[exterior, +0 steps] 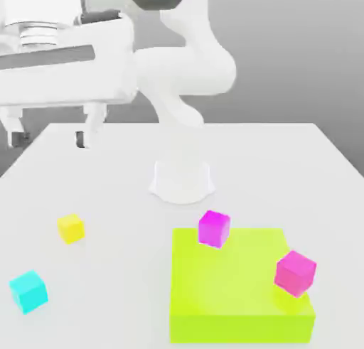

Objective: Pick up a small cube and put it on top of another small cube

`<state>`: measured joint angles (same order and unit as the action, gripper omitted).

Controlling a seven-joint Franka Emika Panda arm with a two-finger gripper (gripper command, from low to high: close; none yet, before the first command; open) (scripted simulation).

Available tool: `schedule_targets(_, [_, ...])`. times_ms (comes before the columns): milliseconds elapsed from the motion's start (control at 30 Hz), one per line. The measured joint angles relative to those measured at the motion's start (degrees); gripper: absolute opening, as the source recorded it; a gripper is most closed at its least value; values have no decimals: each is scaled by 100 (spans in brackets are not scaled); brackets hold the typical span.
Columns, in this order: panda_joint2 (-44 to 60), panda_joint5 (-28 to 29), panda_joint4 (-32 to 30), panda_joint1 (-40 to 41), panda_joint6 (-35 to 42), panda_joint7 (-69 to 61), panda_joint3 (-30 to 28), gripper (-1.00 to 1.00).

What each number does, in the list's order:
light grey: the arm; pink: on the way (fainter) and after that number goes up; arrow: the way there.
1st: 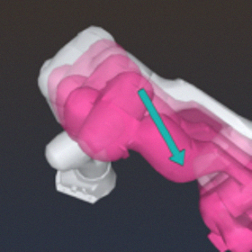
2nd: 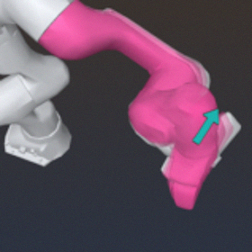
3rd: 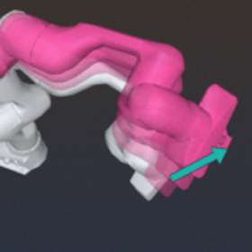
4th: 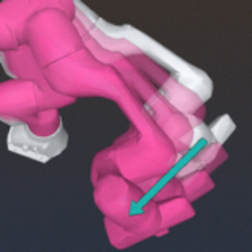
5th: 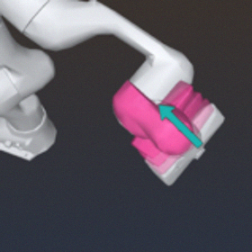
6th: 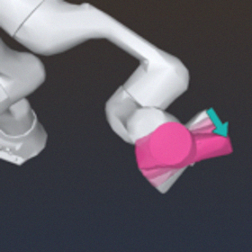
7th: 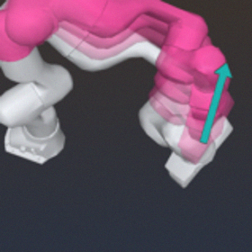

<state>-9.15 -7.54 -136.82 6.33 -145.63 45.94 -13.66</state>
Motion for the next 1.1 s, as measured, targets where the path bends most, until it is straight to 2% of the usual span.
schedule_targets(367, [2279, -478, -314, 791, -861, -1, -469, 0])
schedule_targets(533, [3318, -996, -162, 1257, -1551, -354, -40, 0])
schedule_targets(567, [3490, -1097, -122, 1355, -1681, -430, 77, -100])
schedule_targets(800, [3515, -1111, -117, 1371, -1701, -437, 96, -100])
schedule_targets(933, [2812, -632, -288, 1077, -1178, -78, -300, -100])
schedule_targets(1100, [1816, -162, -1057, 1139, -948, 77, -734, -100])
